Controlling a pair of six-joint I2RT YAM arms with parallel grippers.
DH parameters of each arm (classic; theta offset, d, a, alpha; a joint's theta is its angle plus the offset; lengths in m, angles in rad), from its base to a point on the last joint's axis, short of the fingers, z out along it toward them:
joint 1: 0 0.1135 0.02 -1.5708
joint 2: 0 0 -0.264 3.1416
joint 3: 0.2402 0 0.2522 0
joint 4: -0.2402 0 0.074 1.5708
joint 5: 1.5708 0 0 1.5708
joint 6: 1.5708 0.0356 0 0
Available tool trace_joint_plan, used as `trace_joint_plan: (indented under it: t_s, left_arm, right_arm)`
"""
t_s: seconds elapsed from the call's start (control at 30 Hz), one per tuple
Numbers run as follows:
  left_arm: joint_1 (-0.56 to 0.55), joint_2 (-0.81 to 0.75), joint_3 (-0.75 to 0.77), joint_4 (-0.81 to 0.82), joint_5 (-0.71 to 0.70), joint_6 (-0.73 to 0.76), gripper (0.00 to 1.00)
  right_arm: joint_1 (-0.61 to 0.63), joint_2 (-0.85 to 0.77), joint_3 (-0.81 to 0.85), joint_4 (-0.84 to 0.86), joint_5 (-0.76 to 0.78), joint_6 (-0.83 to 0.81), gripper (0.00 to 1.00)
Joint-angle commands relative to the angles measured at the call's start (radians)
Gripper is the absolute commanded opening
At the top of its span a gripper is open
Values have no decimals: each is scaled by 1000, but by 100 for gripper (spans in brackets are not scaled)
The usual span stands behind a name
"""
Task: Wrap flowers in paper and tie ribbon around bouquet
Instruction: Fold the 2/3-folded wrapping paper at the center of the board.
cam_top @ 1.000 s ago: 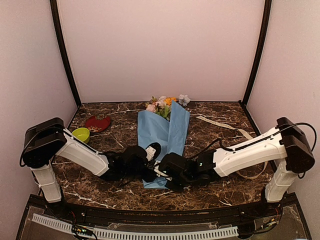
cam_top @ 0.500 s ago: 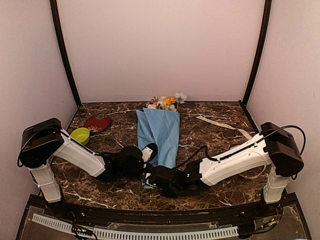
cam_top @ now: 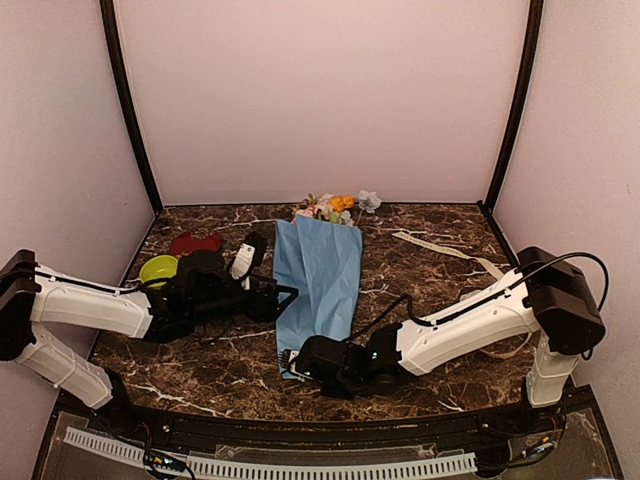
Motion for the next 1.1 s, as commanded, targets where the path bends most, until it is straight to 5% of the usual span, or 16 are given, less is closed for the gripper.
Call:
trace_joint_plan:
  t_s: [0.0,0.4,0.47,0.6,0.63,0.83,1.07]
  left_arm:
    - [17,-4,25,4,95,-54,70]
    - [16,306,291,-56,290,-92,73]
    - [18,322,306,-83,243,-90,61]
    - [26,286,289,-95,207,-90,5]
    - [33,273,284,-110,196,-87,0]
    - [116,241,228,-199,146,-72,0]
    - [154,313,163,-147,219,-16,0]
  right_arm:
    - [3,24,-5,-21,10,-2,0]
    - [6,22,-3,-30,17,-2,0]
    - [6,20,-3,-31,20,1,0]
    - [6,12,-14,-31,25,5,0]
    - [6,10,-16,-32,29,7,0]
    - [6,-15,-22,-47,43,24,1]
    - [6,-31,-38,-74,48,27,31]
